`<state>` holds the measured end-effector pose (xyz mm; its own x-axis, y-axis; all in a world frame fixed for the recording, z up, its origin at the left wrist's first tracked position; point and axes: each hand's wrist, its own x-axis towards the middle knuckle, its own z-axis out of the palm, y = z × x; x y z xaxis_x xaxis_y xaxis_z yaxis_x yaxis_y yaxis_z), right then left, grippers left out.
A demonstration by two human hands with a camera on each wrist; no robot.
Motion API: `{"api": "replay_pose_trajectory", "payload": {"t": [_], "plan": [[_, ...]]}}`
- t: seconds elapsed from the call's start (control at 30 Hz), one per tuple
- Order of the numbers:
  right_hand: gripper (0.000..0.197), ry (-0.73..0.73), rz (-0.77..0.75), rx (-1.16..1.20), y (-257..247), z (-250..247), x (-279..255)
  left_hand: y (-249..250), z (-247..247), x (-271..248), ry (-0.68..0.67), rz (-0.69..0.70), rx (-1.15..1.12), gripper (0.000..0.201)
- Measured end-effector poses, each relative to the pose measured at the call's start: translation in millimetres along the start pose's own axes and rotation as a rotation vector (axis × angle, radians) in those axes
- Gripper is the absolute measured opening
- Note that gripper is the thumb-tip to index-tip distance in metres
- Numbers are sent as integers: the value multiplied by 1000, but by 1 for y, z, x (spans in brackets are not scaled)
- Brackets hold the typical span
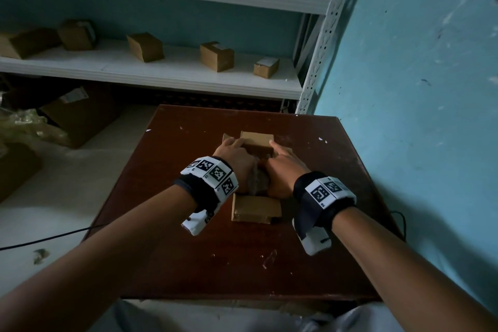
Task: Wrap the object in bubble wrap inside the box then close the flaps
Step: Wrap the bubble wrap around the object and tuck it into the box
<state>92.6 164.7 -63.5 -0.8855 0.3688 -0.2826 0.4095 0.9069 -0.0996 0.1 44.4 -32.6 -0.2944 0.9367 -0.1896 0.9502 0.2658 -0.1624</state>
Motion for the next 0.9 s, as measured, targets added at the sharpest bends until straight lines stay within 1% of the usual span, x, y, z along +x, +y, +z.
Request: {"api": "replay_pose_trajectory", "payload": {"t": [0.07,0.17,0.27,0.43,0.47,0.57,0.63,0.7,0.73,0.8,0.83,0.87,0.9], "plan": [[42,-5,16,9,1,1,2,0,2,0,5,-11,-15,38],[45,-16,-7,-70,0,-2,-2,1,-1,-4,2,4,-14,45],[45,-48,-19,-87,-1,-9,-8,0,-4,-8,-21,1,10,50],[46,-62,-134,-164,2,-22,-17,-8,0,-12,-67,-14,35,58],[50,-54,-180,-193,2,-26,-21,-11,0,-14,-80,-23,32,57],[74,-47,-297,-212,-1,-40,-28,-20,-6,-25,-76,-26,2,52],[80,-62,-311,-223,-4,-47,-28,-25,-9,-28,-72,14,-5,57],[77,-70,-283,-157,-7,-56,-35,-30,-9,-27,-81,19,-21,59],[71,-42,-283,-95,-8,-61,-40,-30,-14,-30,-100,6,-21,54],[60,59,-278,5,-13,-69,-53,-28,-25,-40,-116,-17,-37,34],[55,116,-260,30,-16,-71,-59,-27,-27,-44,-132,-11,-54,31],[47,163,-243,54,-21,-71,-65,-26,-27,-46,-147,-7,-78,32],[38,179,-223,80,-26,-70,-71,-26,-28,-47,-163,-8,-100,36]]}}
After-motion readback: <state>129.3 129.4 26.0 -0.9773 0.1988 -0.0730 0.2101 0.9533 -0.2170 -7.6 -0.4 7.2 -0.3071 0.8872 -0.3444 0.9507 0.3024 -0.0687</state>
